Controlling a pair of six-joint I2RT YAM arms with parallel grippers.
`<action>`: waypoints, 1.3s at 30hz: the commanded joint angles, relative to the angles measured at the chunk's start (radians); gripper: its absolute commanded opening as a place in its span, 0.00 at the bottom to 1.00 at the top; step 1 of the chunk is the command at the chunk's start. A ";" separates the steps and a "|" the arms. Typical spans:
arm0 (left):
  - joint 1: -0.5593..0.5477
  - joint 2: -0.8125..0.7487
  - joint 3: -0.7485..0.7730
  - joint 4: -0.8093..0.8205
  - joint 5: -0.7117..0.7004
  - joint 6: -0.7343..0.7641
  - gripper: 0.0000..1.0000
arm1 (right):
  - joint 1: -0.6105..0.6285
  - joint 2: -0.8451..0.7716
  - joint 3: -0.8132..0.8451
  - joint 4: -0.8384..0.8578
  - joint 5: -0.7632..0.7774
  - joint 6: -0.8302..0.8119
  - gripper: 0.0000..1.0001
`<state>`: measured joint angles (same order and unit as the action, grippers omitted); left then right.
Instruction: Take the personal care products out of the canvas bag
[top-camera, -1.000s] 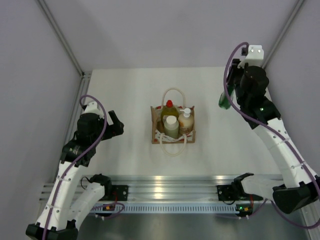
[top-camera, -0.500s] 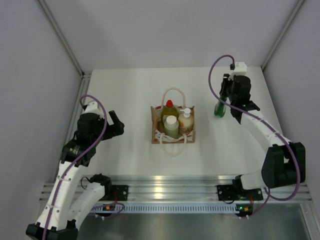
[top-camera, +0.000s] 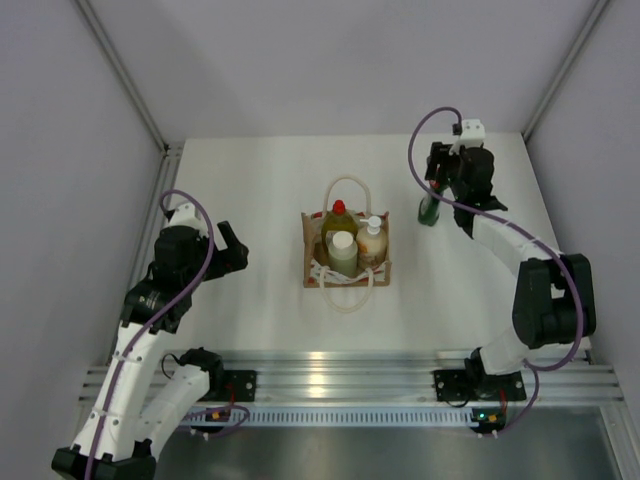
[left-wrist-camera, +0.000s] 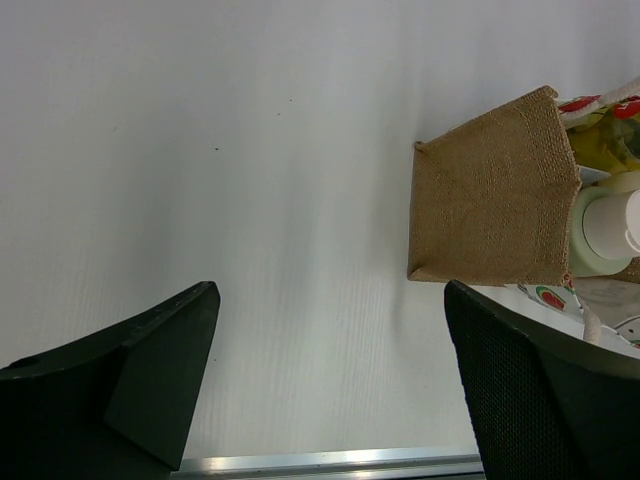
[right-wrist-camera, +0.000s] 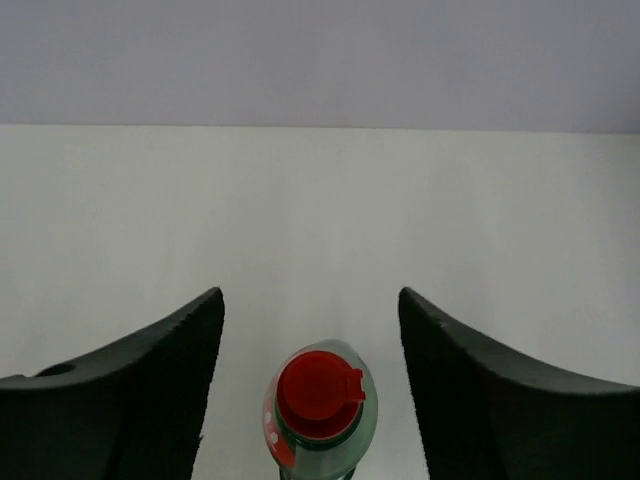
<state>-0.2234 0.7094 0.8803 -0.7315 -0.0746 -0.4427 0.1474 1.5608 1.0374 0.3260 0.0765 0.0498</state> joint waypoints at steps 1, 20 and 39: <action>0.001 -0.005 0.000 0.050 0.009 0.009 0.98 | -0.016 -0.024 0.036 0.163 -0.021 0.001 0.71; -0.203 0.226 0.092 0.175 0.133 -0.145 0.98 | 0.367 -0.366 0.066 -0.275 -0.035 0.027 0.81; -0.475 0.470 0.103 0.282 -0.174 -0.223 0.98 | 0.600 -0.084 0.032 -0.028 0.057 0.022 0.75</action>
<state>-0.6899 1.1831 0.9546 -0.5148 -0.1890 -0.6384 0.7326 1.4628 1.0405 0.1791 0.0864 0.0795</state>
